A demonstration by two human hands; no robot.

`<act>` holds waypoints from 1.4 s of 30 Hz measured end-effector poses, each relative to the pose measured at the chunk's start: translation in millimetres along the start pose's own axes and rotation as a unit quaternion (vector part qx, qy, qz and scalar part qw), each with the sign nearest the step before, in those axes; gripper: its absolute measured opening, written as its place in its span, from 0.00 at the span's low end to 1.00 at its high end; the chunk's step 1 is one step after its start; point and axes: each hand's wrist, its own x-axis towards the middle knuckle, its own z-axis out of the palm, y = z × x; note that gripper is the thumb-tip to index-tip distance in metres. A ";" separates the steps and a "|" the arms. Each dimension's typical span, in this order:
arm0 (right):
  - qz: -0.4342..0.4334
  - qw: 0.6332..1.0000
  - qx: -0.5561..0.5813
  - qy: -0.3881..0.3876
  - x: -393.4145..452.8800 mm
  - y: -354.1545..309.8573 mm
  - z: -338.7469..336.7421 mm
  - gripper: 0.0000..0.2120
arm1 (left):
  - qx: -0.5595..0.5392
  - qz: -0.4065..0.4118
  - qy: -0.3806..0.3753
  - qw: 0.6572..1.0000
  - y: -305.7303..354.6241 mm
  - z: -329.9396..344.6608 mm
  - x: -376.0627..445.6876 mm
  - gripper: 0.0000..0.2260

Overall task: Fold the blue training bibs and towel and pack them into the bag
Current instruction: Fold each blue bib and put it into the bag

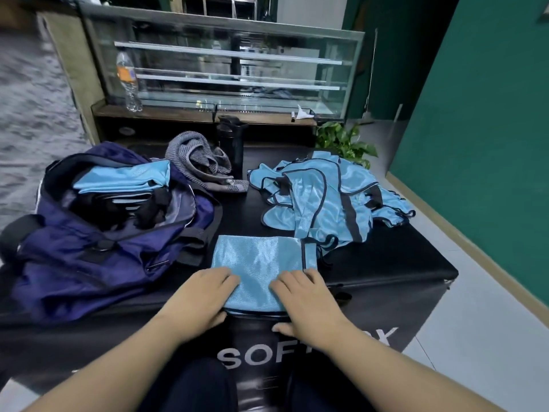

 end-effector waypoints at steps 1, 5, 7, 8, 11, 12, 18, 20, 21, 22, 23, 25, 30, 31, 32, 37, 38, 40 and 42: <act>0.014 1.000 -0.003 -0.009 1.9 -3.4 2.7 0.35 | 0.003 -0.005 0.004 1.000 3.8 -0.9 1.7 0.17; 0.043 0.999 -0.015 0.006 6.8 -8.1 10.7 0.29 | 0.005 -0.009 0.027 1.000 5.7 -2.2 3.2 0.10; 0.036 0.999 -0.017 0.036 7.7 -4.1 14.0 0.23 | 0.027 0.002 0.042 0.999 2.3 -5.1 4.0 0.07; 0.030 0.998 -0.015 0.048 8.2 -0.6 15.1 0.21 | 0.037 0.011 0.050 0.998 0.7 -5.8 4.5 0.05; 0.017 0.998 -0.024 0.058 13.4 11.6 14.3 0.19 | 0.024 0.022 0.049 0.998 4.2 -14.2 3.2 0.08; 0.014 0.998 -0.026 0.062 16.3 15.1 13.4 0.19 | 0.019 0.024 0.049 0.998 7.6 -15.6 2.9 0.07; 0.028 0.999 -0.047 0.007 54.0 24.4 -15.2 0.18 | -0.089 -0.041 -0.023 0.995 45.3 -32.3 8.9 0.18; 0.034 0.999 -0.039 0.006 68.3 28.0 -16.1 0.21 | -0.110 -0.049 -0.043 0.992 54.5 -30.5 14.0 0.26; 0.038 0.999 -0.036 0.013 73.5 28.9 -17.9 0.21 | -0.117 -0.053 -0.042 0.991 57.8 -31.5 17.4 0.28; 0.042 0.999 -0.027 0.001 76.9 30.7 -18.3 0.19 | -0.122 -0.053 -0.046 0.990 60.2 -30.7 20.4 0.26; 0.035 0.999 -0.010 -0.014 78.2 32.9 -18.3 0.15 | -0.138 -0.047 -0.058 0.988 61.7 -30.1 22.6 0.23; 0.033 0.998 0.036 -0.038 77.5 41.6 -10.3 0.12 | -0.182 -0.031 -0.084 0.979 60.9 -30.9 24.2 0.25; -0.006 0.991 0.118 -0.057 44.0 59.0 6.1 0.26 | -0.186 0.015 0.010 0.982 22.7 -19.5 8.5 0.23; -0.018 0.992 0.113 -0.045 36.1 59.8 10.4 0.29 | -0.156 0.023 0.040 0.987 12.8 -15.8 4.0 0.21; -0.030 0.994 0.104 -0.024 28.4 61.0 14.5 0.30 | -0.136 0.021 0.050 0.989 2.2 -11.5 -1.1 0.22; -0.096 0.987 0.117 -0.053 0.0 57.5 21.4 0.31 | -0.082 0.046 -0.017 0.995 -40.1 10.1 -21.6 0.36; -0.106 0.987 0.107 -0.056 -1.3 55.9 23.8 0.31 | -0.086 0.050 -0.021 0.995 -43.6 14.4 -22.8 0.38; -0.098 0.989 0.105 -0.044 -0.7 53.0 31.0 0.30 | -0.152 0.029 -0.001 0.988 -44.3 23.3 -22.7 0.38; -0.065 0.986 0.147 -0.033 2.1 47.5 36.5 0.30 | -0.266 -0.019 0.037 0.963 -40.1 26.5 -23.4 0.30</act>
